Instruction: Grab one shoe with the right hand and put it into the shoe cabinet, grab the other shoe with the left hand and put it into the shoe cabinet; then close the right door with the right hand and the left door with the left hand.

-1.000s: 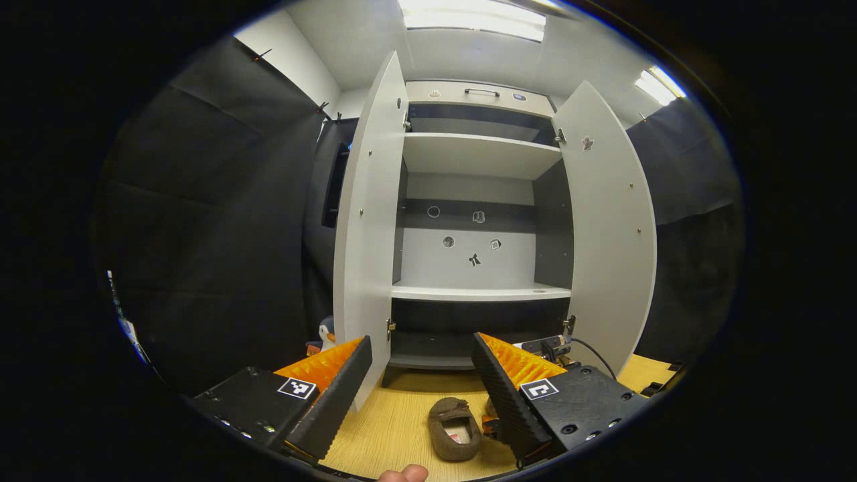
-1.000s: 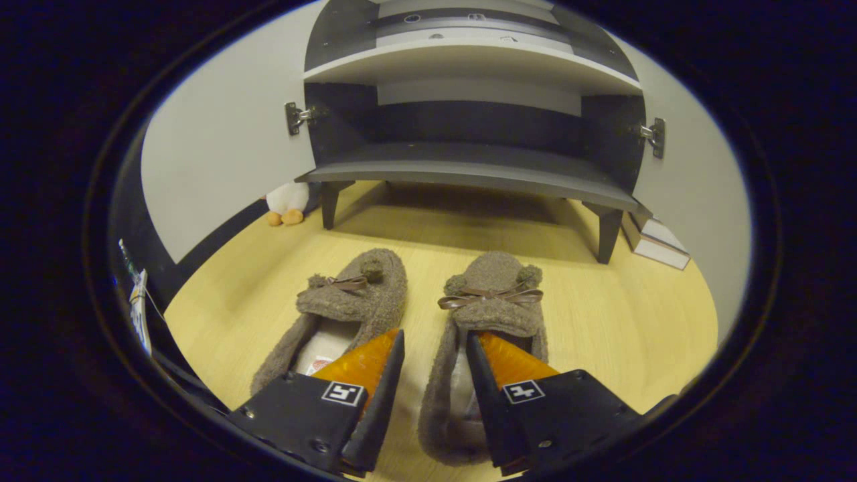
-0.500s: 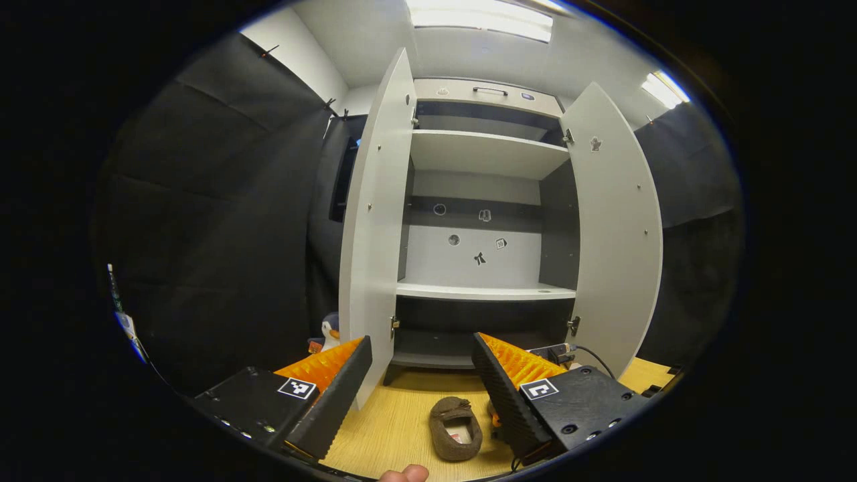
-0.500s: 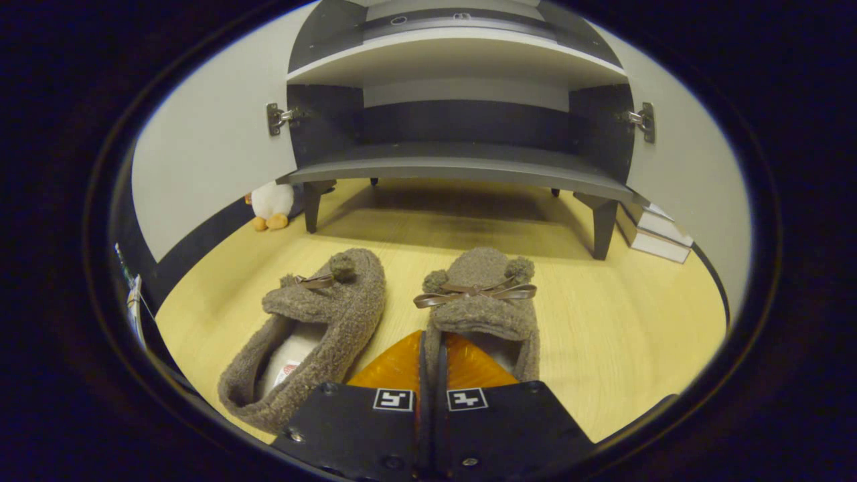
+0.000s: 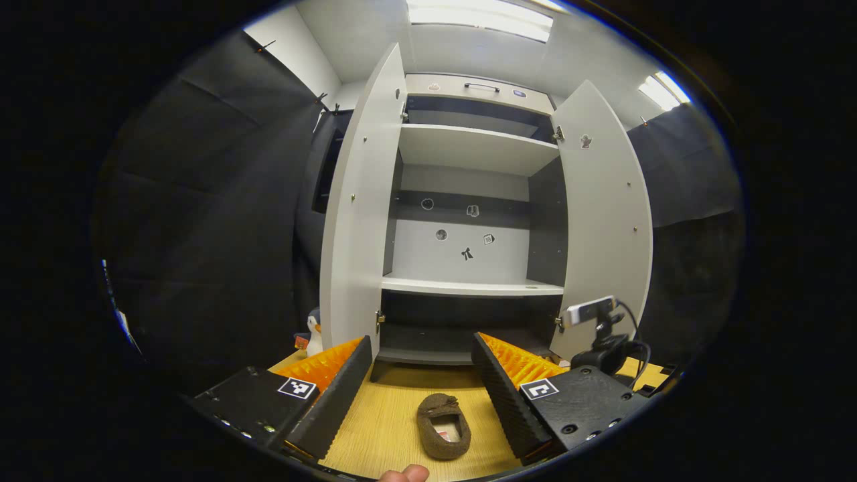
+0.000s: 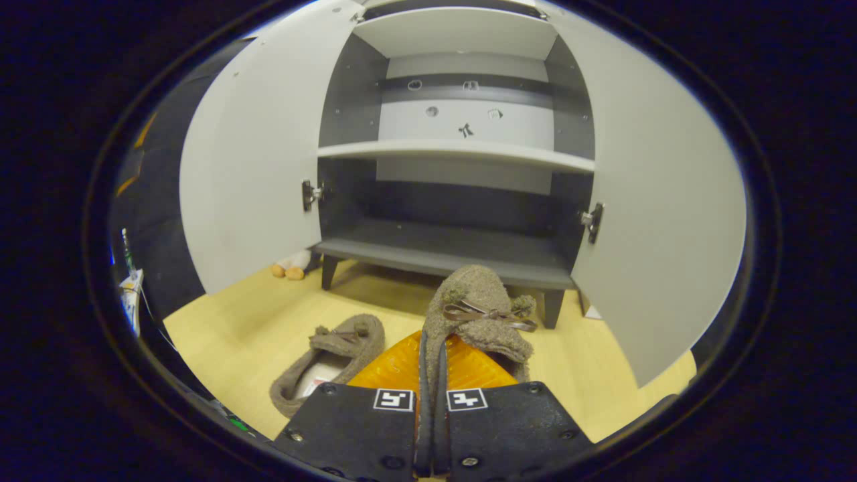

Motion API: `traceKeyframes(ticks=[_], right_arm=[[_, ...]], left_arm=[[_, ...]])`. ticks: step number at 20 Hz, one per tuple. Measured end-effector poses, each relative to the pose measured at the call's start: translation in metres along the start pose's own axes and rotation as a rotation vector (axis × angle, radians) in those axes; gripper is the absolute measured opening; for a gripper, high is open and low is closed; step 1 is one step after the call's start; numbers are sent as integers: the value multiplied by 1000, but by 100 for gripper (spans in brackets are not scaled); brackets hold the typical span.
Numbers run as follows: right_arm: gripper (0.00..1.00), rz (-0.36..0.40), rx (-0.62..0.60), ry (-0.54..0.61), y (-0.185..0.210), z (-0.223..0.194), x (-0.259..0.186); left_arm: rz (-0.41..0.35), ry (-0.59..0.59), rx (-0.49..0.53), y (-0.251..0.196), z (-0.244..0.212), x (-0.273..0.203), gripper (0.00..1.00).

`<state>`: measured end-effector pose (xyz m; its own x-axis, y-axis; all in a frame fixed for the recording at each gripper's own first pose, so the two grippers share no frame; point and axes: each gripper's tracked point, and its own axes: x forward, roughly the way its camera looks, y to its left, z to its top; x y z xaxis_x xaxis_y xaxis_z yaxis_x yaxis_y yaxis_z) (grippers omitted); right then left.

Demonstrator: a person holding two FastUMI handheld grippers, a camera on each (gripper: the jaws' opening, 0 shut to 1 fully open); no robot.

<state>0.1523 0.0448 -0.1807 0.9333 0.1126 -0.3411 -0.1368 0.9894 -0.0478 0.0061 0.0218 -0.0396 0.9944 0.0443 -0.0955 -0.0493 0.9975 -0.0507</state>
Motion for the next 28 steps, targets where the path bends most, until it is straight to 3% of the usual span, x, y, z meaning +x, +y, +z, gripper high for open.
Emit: traceKeyframes(ticks=[7, 12, 15, 18, 22, 28], right_arm=[[5, 25, 1, -162, -13, 159, -31], [5, -29, -57, -251, -34, 271, 23], [5, -54, -112, -206, -48, 313, 81], [5, -95, -151, -113, -61, 334, 140], [5, -133, -151, 62, -70, 314, 203], [7, -165, -199, 171, -67, 291, 234]], left_arm=[[-25, -15, 14, -7, 1, 8, 95], [7, -40, 44, 3, 6, 11, 95], [18, -42, 41, 7, 7, 12, 95], [32, -33, 38, 11, 4, 12, 95], [52, -26, 44, 20, 1, 13, 95], [78, -13, 47, 32, -5, 15, 94]])
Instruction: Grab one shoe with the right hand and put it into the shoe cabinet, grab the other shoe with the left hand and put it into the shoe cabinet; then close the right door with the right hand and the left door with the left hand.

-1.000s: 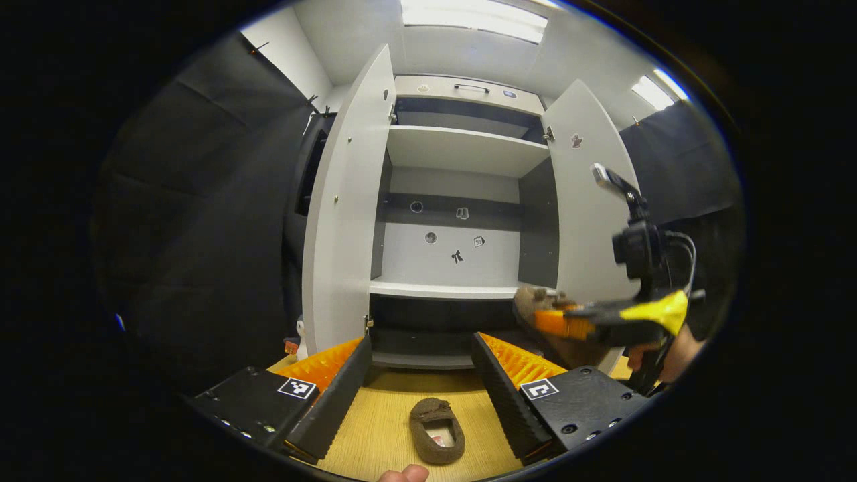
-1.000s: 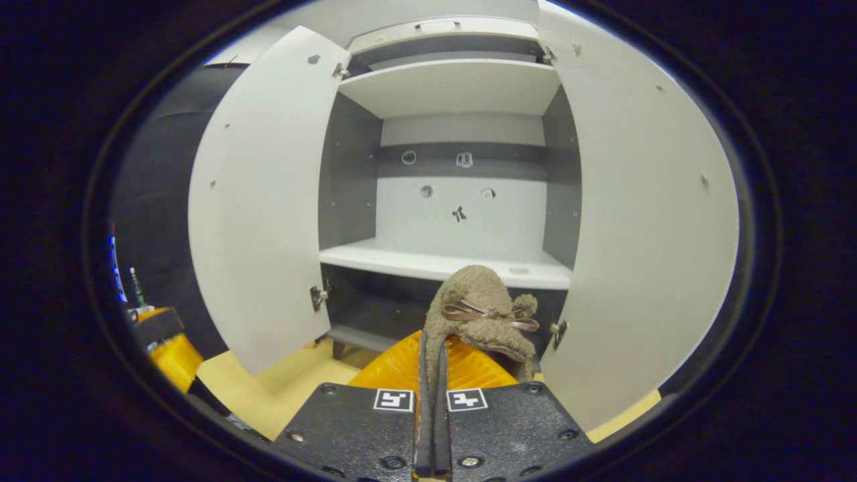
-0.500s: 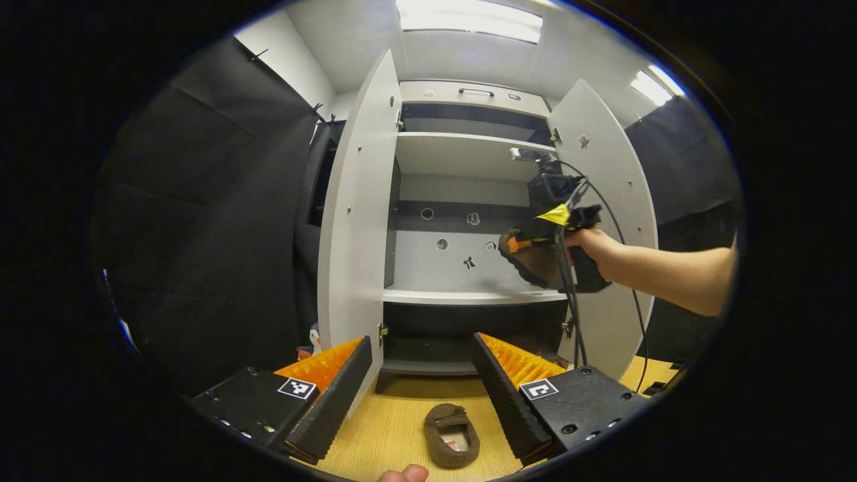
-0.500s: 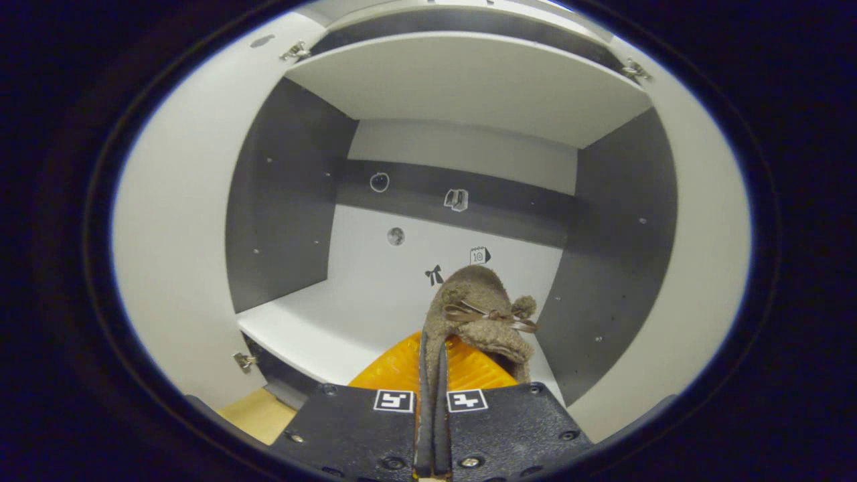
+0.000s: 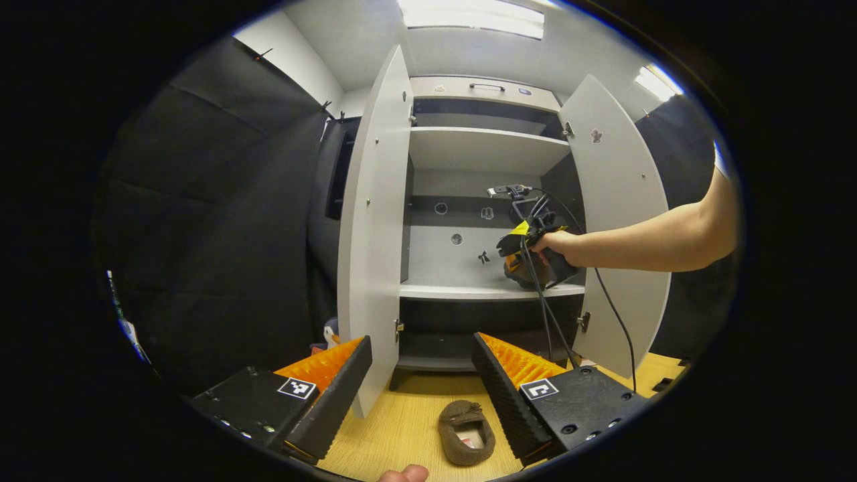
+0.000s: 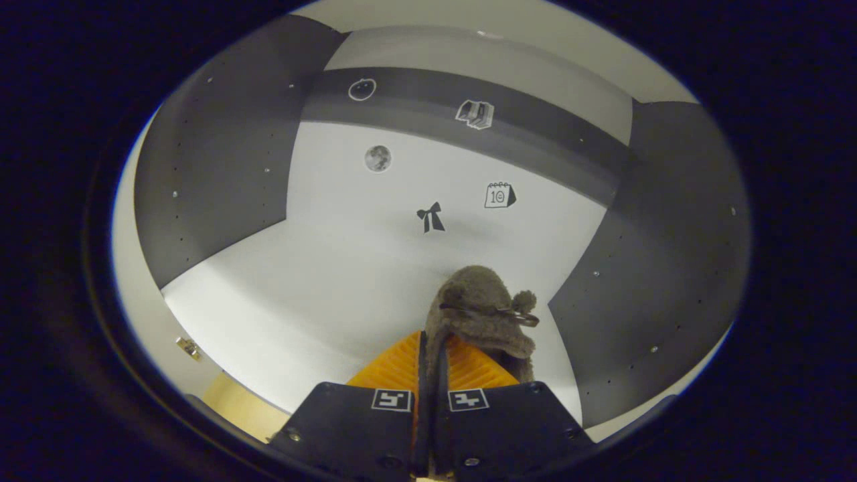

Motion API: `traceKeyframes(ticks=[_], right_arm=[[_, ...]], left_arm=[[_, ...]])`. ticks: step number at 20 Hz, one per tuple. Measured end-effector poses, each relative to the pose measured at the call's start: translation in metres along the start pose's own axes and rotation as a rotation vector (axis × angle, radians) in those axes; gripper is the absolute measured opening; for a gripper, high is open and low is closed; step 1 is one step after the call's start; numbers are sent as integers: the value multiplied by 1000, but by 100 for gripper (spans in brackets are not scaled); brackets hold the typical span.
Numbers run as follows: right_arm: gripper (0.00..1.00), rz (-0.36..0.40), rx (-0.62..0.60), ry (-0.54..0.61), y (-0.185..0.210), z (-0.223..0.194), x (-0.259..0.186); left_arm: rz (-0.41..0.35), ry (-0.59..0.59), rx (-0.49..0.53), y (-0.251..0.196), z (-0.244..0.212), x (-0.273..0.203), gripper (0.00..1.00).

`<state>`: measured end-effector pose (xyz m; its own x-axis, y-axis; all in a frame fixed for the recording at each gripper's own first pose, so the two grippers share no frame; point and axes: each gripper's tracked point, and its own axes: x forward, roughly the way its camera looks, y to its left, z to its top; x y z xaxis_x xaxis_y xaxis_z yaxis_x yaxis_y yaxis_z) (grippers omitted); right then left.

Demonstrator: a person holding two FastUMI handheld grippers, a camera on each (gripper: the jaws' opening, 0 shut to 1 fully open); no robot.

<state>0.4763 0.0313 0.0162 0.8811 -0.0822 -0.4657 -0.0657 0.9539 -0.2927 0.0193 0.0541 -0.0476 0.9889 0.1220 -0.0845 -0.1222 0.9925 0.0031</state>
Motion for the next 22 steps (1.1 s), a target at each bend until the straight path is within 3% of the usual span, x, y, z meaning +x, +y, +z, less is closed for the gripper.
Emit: traceKeyframes(ticks=[1, 5, 7, 8, 9, 10, 11, 12, 13, 14, 15, 18, 22], right_arm=[[8, 19, 12, 16, 5, -3, 3], [15, -28, 33, 15, 4, -1, 0], [25, -7, 35, 1, 9, 3, -22], [43, 7, 38, -27, 11, 9, -39], [46, 15, 39, -70, 11, 17, -57], [46, 34, 33, -113, 12, 25, -77], [39, 55, 28, -151, 14, 29, -97], [39, 76, 24, -189, 15, 32, -117], [48, 89, 19, -224, 14, 33, -137], [41, 100, 20, -266, 14, 33, -158], [41, 116, 27, -312, 16, 30, -178], [67, 145, 23, -384, 26, -8, -223], [68, 127, 118, -450, 32, -69, -267]], left_arm=[[0, 4, 3, 0, -1, 0, 95], [-12, 4, 8, -2, -1, 1, 95], [-13, -1, 4, -2, 0, -2, 95], [-12, 0, 2, -2, -1, -3, 95], [-14, 2, -1, -2, -1, -4, 95], [-16, 2, -2, -3, -1, -5, 95], [-20, 3, -2, -4, -1, -4, 95], [-26, 4, -2, -4, -2, -4, 95], [-31, 2, -4, -5, -1, -4, 95], [-36, 1, -8, -7, -1, -3, 95], [-45, 1, -16, -9, -1, -2, 95], [-84, 3, -33, -19, 0, -3, 95], [-107, 2, -34, -29, 0, -4, 95]])
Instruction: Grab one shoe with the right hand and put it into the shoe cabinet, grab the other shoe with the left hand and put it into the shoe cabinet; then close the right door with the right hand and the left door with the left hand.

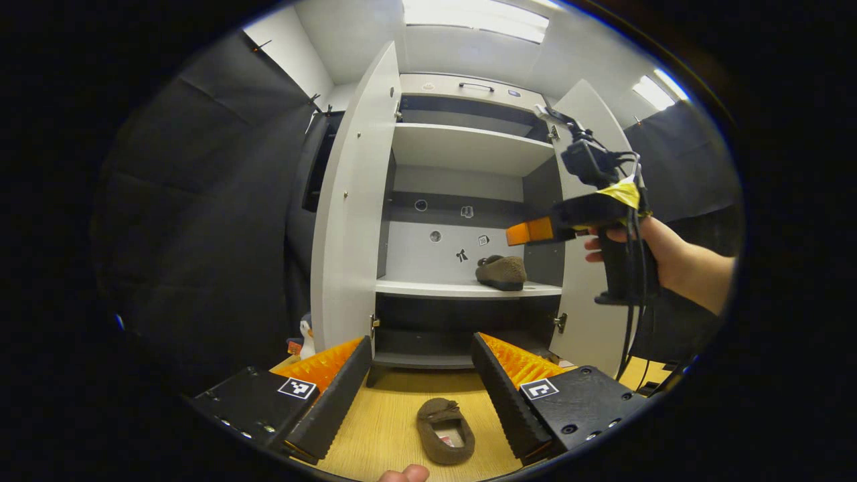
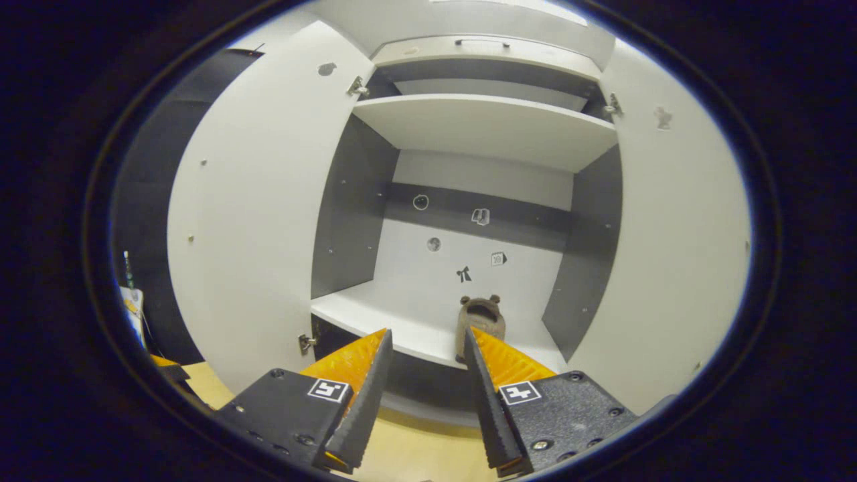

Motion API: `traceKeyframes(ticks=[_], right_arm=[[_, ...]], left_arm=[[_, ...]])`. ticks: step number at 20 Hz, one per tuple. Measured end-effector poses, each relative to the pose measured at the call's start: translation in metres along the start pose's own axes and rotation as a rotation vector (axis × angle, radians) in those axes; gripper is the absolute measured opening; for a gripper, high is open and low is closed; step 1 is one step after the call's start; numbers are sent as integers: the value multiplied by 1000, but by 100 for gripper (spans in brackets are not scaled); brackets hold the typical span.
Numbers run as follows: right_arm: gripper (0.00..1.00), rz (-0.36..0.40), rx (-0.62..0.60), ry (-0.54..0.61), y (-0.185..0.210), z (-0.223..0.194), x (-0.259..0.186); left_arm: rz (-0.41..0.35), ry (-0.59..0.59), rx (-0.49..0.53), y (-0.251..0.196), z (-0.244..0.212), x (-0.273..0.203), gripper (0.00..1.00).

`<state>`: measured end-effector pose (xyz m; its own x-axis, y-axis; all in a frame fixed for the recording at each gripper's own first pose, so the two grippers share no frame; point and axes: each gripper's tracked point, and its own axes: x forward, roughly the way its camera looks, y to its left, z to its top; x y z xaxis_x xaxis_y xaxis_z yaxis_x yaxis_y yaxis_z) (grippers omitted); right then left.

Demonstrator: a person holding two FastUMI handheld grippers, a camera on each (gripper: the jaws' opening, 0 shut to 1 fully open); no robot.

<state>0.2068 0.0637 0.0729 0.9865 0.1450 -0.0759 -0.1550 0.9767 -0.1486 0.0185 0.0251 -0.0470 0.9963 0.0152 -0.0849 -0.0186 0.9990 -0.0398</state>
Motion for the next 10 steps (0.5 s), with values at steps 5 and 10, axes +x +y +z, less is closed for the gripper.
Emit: traceKeyframes(ticks=[5, 10], right_arm=[[74, -103, 80, -119, -14, -28, -57], [76, -157, 75, -155, -15, -60, -97]], left_arm=[[-32, 18, 1, -11, -5, -3, 95], [-45, 47, -4, -17, -14, -5, 95]])
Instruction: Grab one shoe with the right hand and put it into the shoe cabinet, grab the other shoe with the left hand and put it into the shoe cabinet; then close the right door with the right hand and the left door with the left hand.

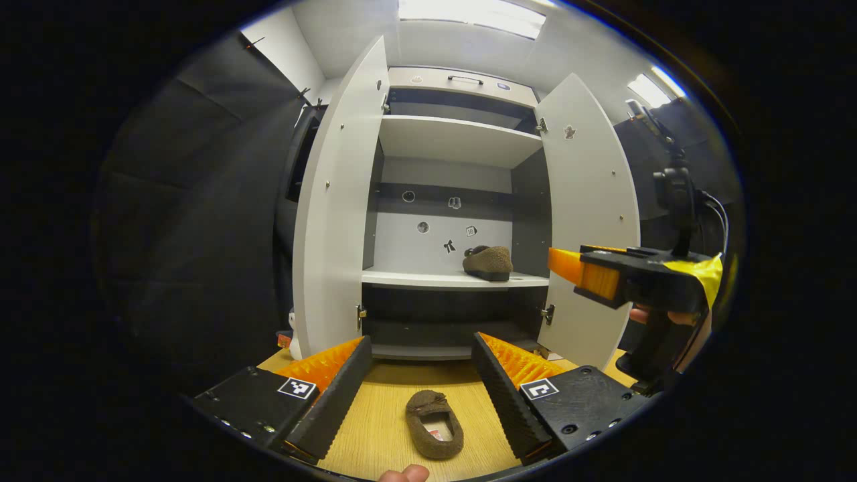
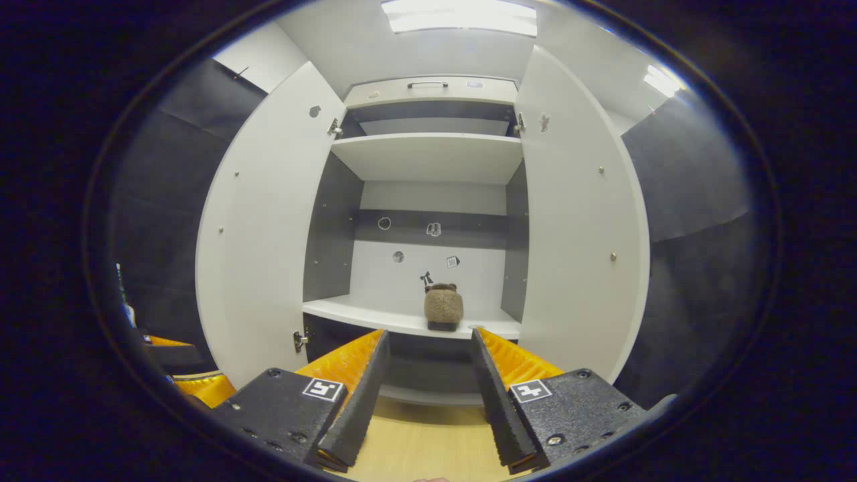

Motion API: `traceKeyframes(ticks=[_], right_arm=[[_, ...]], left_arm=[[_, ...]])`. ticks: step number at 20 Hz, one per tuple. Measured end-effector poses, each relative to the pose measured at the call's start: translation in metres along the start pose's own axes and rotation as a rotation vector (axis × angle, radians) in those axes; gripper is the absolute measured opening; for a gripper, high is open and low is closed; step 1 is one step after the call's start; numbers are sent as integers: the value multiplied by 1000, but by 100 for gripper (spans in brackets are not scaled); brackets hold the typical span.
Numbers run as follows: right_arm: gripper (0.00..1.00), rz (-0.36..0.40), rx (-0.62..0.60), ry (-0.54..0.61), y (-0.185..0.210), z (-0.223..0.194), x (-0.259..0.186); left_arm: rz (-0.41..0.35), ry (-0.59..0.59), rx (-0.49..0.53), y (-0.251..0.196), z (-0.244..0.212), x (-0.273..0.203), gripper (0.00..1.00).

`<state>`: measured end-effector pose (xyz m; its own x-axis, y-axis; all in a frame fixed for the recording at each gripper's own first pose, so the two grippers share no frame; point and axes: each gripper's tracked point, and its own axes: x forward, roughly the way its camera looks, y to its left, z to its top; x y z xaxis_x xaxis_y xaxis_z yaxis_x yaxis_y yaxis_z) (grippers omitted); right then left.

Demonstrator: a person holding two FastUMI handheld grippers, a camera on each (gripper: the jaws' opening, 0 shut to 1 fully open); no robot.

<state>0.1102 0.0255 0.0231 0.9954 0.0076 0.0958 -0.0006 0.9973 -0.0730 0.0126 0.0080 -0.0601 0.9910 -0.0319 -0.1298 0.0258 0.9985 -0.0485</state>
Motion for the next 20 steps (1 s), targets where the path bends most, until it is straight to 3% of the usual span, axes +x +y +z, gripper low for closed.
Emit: traceKeyframes(ticks=[4, 8, 10, 12, 16, 18, 20], right_arm=[[85, -45, 9, 23, -7, -35, -31], [88, -7, -15, 152, -1, -86, -48], [96, -16, -17, 167, -7, -91, -52], [96, -31, -20, 162, -11, -87, -57], [97, 21, 6, 208, -4, -93, -62], [96, 20, -3, 219, -7, -95, -64], [96, 18, -18, 230, -8, -100, -66]], left_arm=[[-3, 39, 6, -2, -14, -2, 95], [-13, 77, 9, -6, -27, -4, 95], [-18, 87, 3, -7, -31, -3, 95], [-24, 119, -12, -8, -40, -1, 95], [-37, 218, -72, -5, -63, 6, 95], [-48, 348, -138, -4, -94, 15, 95], [-10, 428, -226, 3, -118, 21, 95]])
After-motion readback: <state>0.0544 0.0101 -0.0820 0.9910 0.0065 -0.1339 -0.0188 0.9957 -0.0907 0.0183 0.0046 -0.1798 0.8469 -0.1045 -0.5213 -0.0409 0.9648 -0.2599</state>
